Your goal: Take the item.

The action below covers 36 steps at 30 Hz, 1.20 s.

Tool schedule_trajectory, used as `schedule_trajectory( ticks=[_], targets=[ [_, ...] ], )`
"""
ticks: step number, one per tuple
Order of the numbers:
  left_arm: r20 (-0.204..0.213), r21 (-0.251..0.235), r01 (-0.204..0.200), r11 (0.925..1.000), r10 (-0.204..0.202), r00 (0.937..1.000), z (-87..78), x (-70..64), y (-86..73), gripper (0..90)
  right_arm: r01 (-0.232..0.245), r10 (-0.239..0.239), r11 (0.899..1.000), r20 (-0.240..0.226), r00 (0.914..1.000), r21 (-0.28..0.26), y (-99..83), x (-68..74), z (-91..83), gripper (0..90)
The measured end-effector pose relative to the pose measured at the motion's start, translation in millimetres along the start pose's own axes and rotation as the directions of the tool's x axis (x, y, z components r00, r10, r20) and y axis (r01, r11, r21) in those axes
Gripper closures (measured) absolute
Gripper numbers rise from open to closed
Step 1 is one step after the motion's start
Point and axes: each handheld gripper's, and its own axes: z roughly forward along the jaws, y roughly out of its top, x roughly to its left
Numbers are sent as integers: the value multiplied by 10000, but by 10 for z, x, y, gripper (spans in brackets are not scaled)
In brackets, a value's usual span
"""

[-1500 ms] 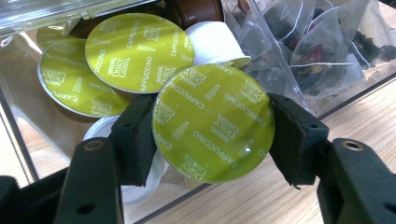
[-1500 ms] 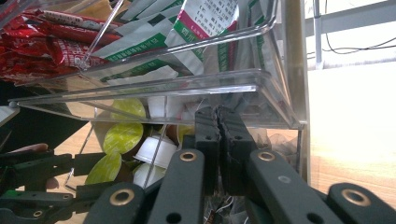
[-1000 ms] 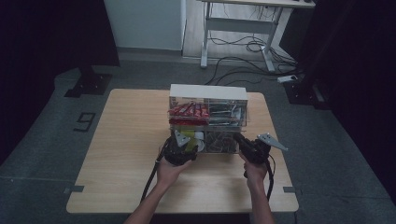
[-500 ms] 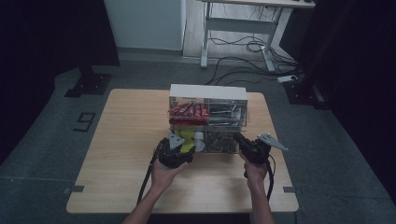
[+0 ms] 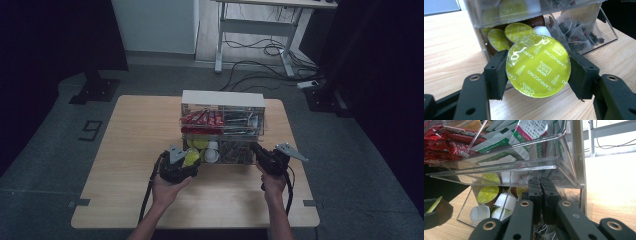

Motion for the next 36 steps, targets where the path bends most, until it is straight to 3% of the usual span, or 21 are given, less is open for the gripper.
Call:
schedule_trajectory(
  ticks=[16,36],
  targets=[
    [-479,48,461,9989,-459,9978,-188,298,-172,382,34,-34,10000,42,10000,45,-13,-2,12,865],
    [-940,205,930,9955,-907,9914,-245,550,-334,382,75,-76,9999,102,9999,141,-36,-15,34,865]
  ],
)
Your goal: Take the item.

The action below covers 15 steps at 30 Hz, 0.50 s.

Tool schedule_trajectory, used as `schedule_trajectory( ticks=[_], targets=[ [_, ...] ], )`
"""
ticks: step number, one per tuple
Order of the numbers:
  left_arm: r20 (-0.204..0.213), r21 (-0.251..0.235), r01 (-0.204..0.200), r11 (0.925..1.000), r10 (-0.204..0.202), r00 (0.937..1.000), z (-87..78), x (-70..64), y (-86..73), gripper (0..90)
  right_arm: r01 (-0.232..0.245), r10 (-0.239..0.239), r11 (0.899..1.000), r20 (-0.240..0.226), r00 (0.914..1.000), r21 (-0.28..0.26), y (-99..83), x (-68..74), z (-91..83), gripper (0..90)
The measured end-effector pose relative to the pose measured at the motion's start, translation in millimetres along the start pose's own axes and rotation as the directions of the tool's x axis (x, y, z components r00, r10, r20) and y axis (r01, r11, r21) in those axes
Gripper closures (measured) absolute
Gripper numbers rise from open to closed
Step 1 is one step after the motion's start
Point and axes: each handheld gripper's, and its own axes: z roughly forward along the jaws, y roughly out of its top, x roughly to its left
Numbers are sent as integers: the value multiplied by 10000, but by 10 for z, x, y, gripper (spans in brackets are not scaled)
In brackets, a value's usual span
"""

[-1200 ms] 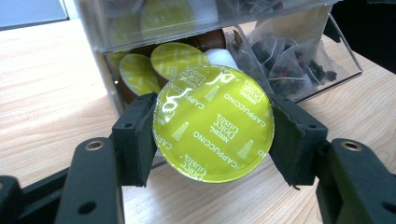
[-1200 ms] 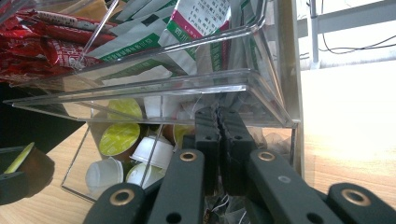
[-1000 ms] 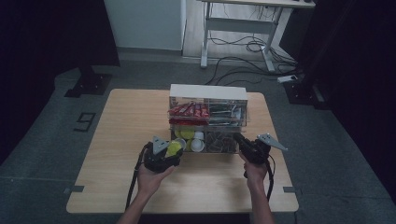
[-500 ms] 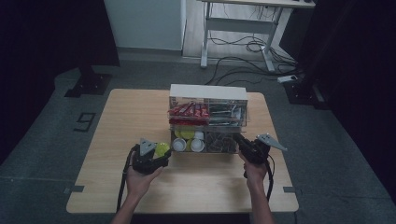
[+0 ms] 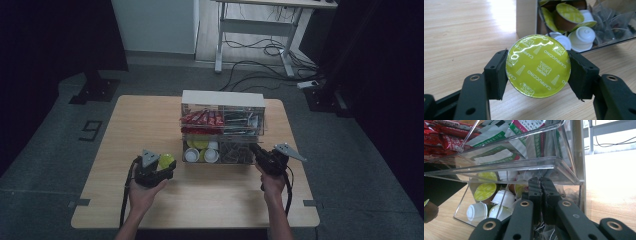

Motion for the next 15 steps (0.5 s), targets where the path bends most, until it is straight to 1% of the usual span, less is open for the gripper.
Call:
schedule_trajectory(
  ticks=[10,11,15],
  targets=[
    [-351,278,346,9990,-336,9988,47,180,-113,382,20,-20,10000,14,10000,26,-5,1,6,865],
    [-351,278,346,9990,-336,9988,47,180,-113,382,20,-20,10000,14,10000,26,-5,1,6,865],
    [-493,444,445,9980,-423,9979,80,250,-160,382,32,-32,10000,21,10000,55,-9,2,12,865]
  ],
)
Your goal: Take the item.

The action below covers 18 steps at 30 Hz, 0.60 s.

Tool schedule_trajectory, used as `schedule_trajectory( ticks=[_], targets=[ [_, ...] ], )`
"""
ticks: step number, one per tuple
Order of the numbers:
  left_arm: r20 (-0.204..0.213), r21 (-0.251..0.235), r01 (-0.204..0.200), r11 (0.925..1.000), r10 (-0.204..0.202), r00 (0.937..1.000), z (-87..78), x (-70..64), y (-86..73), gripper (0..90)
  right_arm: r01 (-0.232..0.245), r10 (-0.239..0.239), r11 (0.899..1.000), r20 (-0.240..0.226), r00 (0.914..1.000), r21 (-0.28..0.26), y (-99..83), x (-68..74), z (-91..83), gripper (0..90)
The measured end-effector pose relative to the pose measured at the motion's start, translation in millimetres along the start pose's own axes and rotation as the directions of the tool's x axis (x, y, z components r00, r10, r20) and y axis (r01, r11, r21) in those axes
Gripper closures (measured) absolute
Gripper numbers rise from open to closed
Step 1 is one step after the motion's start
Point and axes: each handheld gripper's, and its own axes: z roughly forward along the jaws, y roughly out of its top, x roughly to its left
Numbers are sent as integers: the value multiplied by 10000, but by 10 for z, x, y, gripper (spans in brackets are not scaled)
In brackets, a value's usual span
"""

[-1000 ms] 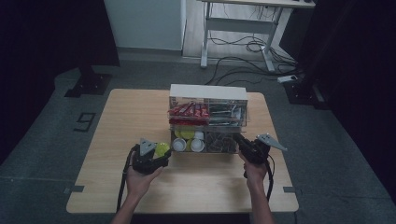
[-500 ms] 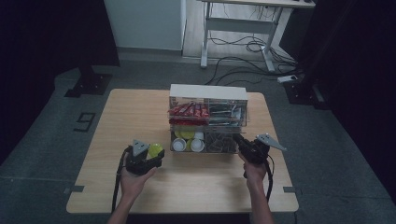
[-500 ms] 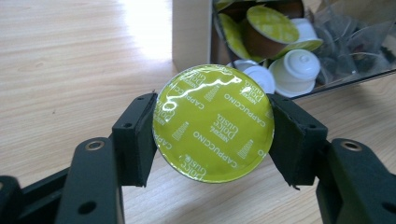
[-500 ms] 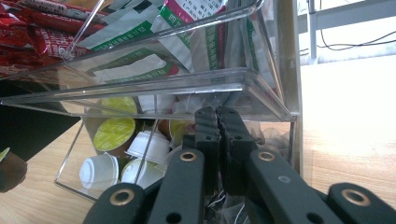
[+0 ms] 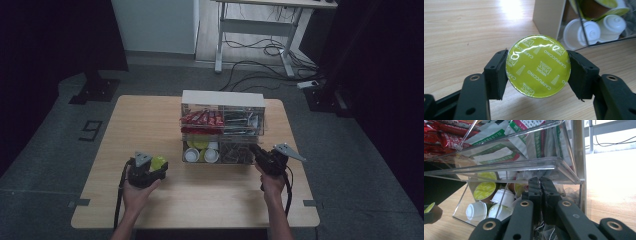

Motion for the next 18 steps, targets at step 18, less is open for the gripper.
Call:
schedule_trajectory(
  ticks=[18],
  targets=[
    [-465,800,232,9965,-196,9987,208,163,-143,381,4,-4,10000,20,10000,70,-10,-1,7,865]
  ],
)
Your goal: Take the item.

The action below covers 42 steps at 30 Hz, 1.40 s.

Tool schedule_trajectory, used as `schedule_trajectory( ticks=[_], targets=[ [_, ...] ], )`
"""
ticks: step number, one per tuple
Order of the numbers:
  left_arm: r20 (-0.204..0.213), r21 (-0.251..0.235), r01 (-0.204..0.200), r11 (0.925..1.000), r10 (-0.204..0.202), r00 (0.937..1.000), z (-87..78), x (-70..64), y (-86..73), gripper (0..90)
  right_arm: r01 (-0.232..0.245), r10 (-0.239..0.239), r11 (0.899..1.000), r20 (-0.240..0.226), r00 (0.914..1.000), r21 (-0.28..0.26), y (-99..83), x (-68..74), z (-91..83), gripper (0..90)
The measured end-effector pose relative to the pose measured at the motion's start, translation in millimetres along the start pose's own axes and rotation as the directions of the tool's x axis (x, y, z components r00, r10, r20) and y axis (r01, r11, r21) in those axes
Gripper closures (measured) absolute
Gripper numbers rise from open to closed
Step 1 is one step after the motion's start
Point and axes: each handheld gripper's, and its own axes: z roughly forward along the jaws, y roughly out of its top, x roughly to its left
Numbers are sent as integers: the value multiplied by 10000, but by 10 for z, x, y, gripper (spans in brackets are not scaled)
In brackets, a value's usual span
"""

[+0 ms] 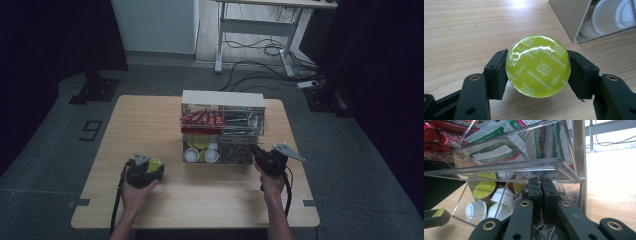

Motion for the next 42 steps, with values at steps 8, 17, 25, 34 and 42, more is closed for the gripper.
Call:
schedule_trajectory(
  ticks=[8,17,25,34,42],
  targets=[
    [-90,252,30,9997,-27,10000,81,16,-47,381,1,-1,10000,2,10000,6,-7,-3,7,865],
    [-253,582,-134,9982,149,9996,143,-9,-73,379,4,-4,10000,5,10000,11,-8,-3,7,865],
    [-268,632,-145,9979,162,9995,162,-10,-83,375,4,-4,10000,-2,10000,8,-8,-4,7,865],
    [-342,182,40,9998,-34,9994,44,8,-64,263,12,-12,10000,15,10000,23,-9,-3,7,865],
    [14,-631,140,9979,-139,9999,-168,-26,-108,266,55,-56,10000,54,10000,82,-24,1,19,865]
  ],
)
